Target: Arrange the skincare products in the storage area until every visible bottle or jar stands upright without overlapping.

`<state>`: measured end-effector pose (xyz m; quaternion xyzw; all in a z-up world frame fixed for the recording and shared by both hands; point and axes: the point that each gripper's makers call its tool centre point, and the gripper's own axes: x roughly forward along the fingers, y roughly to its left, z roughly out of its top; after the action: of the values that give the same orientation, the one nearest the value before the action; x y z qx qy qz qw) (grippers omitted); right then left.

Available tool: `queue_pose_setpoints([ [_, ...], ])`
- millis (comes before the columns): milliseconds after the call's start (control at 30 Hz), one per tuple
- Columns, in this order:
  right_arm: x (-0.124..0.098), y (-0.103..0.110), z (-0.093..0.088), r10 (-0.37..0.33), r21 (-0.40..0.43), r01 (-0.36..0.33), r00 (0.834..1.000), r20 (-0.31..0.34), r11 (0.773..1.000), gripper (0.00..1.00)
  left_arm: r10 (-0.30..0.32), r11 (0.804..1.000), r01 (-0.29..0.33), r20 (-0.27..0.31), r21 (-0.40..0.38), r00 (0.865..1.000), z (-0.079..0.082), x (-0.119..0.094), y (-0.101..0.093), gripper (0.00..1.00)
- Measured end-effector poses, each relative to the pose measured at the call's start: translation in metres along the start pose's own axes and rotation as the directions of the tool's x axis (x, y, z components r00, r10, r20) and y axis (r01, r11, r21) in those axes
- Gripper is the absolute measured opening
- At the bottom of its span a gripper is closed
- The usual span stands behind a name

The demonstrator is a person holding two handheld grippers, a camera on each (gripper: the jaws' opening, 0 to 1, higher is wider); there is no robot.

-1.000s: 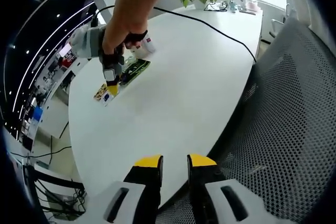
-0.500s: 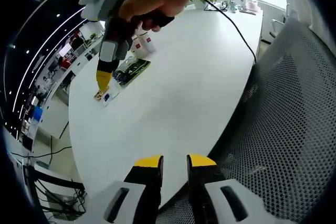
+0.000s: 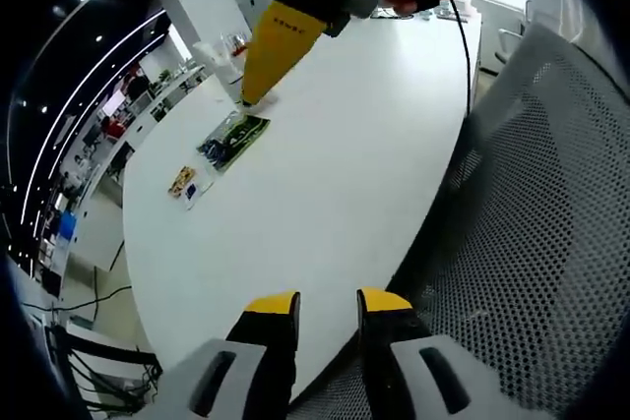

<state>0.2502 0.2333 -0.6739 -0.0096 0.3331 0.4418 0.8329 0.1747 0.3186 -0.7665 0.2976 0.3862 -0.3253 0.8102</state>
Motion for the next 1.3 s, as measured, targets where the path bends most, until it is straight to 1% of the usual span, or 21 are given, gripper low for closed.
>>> queue_pose_setpoints([
  [100, -0.017, 0.005, -0.005, -0.021, 0.027, 0.02, 0.999, 0.034, 0.999, 0.66, -0.008, 1.0, 0.008, 0.005, 0.01, 1.0, 0.001, 0.0, -0.002, 0.23],
  [167, -0.023, 0.007, -0.01, -0.034, 0.03, 0.033, 0.999, 0.032, 0.999, 0.67, -0.012, 1.0, 0.012, 0.004, 0.01, 1.0, 0.001, -0.001, -0.003, 0.23],
  [233, -0.031, 0.005, -0.017, -0.077, -0.03, 0.078, 0.996, 0.033, 0.996, 0.65, -0.023, 1.0, 0.023, -0.01, 0.008, 1.0, 0.0, 0.0, -0.005, 0.23],
  [267, -0.033, 0.009, -0.022, -0.074, -0.04, 0.075, 0.997, 0.022, 0.996, 0.64, -0.026, 1.0, 0.026, -0.017, 0.005, 1.0, -0.001, 0.001, -0.006, 0.24],
  [333, -0.036, 0.003, -0.028, -0.131, -0.085, 0.133, 0.991, 0.032, 0.987, 0.61, -0.033, 0.999, 0.033, -0.02, 0.005, 0.999, -0.002, 0.001, -0.007, 0.24],
  [367, -0.036, 0.003, -0.032, -0.137, -0.074, 0.138, 0.99, 0.026, 0.988, 0.6, -0.034, 0.999, 0.034, -0.025, 0.005, 0.999, -0.003, 0.001, -0.007, 0.24],
  [467, -0.034, -0.006, -0.045, -0.204, -0.079, 0.205, 0.979, 0.024, 0.976, 0.63, -0.038, 0.999, 0.038, -0.03, 0.007, 0.999, -0.004, 0.002, -0.009, 0.24],
  [533, -0.03, -0.01, -0.062, -0.235, -0.086, 0.233, 0.972, -0.017, 0.969, 0.62, -0.039, 0.999, 0.04, -0.035, 0.011, 0.999, -0.005, 0.002, -0.009, 0.24],
  [567, -0.031, -0.017, -0.069, -0.282, -0.181, 0.262, 0.955, -0.095, 0.948, 0.62, -0.039, 0.999, 0.039, -0.038, 0.01, 0.999, -0.005, 0.002, -0.01, 0.25],
  [600, -0.031, -0.016, -0.06, -0.282, -0.206, 0.266, 0.958, -0.054, 0.942, 0.6, -0.041, 0.999, 0.041, -0.039, 0.012, 0.998, -0.006, 0.002, -0.01, 0.25],
  [633, -0.031, -0.014, -0.053, -0.274, -0.196, 0.266, 0.962, -0.013, 0.944, 0.54, -0.04, 0.999, 0.041, -0.036, 0.011, 0.999, -0.005, 0.002, -0.01, 0.26],
  [700, -0.039, -0.011, -0.052, -0.272, -0.179, 0.266, 0.962, -0.007, 0.947, 0.54, -0.042, 0.999, 0.042, -0.032, 0.008, 0.999, -0.004, 0.002, -0.01, 0.26],
  [767, -0.043, -0.012, -0.053, -0.284, -0.227, 0.279, 0.959, 0.011, 0.933, 0.56, -0.036, 0.999, 0.036, -0.024, 0.002, 0.999, -0.003, 0.001, -0.008, 0.25],
  [833, -0.044, -0.016, -0.06, -0.302, -0.254, 0.29, 0.953, -0.009, 0.923, 0.55, -0.029, 1.0, 0.029, -0.011, 0.0, 1.0, -0.001, 0.0, -0.007, 0.25],
  [867, -0.042, -0.018, -0.062, -0.303, -0.248, 0.292, 0.953, -0.007, 0.924, 0.55, -0.027, 1.0, 0.027, -0.004, 0.002, 1.0, 0.0, 0.0, -0.007, 0.24],
  [933, -0.037, -0.02, -0.059, -0.308, -0.242, 0.297, 0.951, -0.008, 0.924, 0.55, -0.025, 1.0, 0.025, 0.005, -0.001, 1.0, 0.002, -0.001, -0.006, 0.24],
  [1000, -0.033, -0.019, -0.053, -0.307, -0.263, 0.299, 0.952, 0.009, 0.918, 0.53, -0.029, 1.0, 0.029, -0.004, 0.0, 1.0, 0.0, 0.0, -0.007, 0.24],
  [1033, -0.033, -0.017, -0.056, -0.304, -0.272, 0.293, 0.953, 0.001, 0.917, 0.53, -0.033, 0.999, 0.033, -0.015, 0.0, 0.999, -0.002, 0.001, -0.008, 0.24],
  [1100, -0.035, -0.016, -0.061, -0.307, -0.319, 0.288, 0.951, -0.011, 0.903, 0.53, -0.033, 0.999, 0.033, -0.016, 0.002, 0.999, -0.002, 0.001, -0.008, 0.24],
  [1167, -0.035, -0.015, -0.06, -0.302, -0.319, 0.284, 0.953, -0.008, 0.904, 0.52, -0.025, 1.0, 0.025, 0.001, 0.002, 1.0, 0.001, 0.0, -0.007, 0.24],
  [1300, -0.034, -0.017, -0.063, -0.302, -0.314, 0.28, 0.953, -0.022, 0.907, 0.52, -0.025, 1.0, 0.025, -0.004, 0.0, 1.0, 0.0, 0.0, -0.007, 0.24],
])
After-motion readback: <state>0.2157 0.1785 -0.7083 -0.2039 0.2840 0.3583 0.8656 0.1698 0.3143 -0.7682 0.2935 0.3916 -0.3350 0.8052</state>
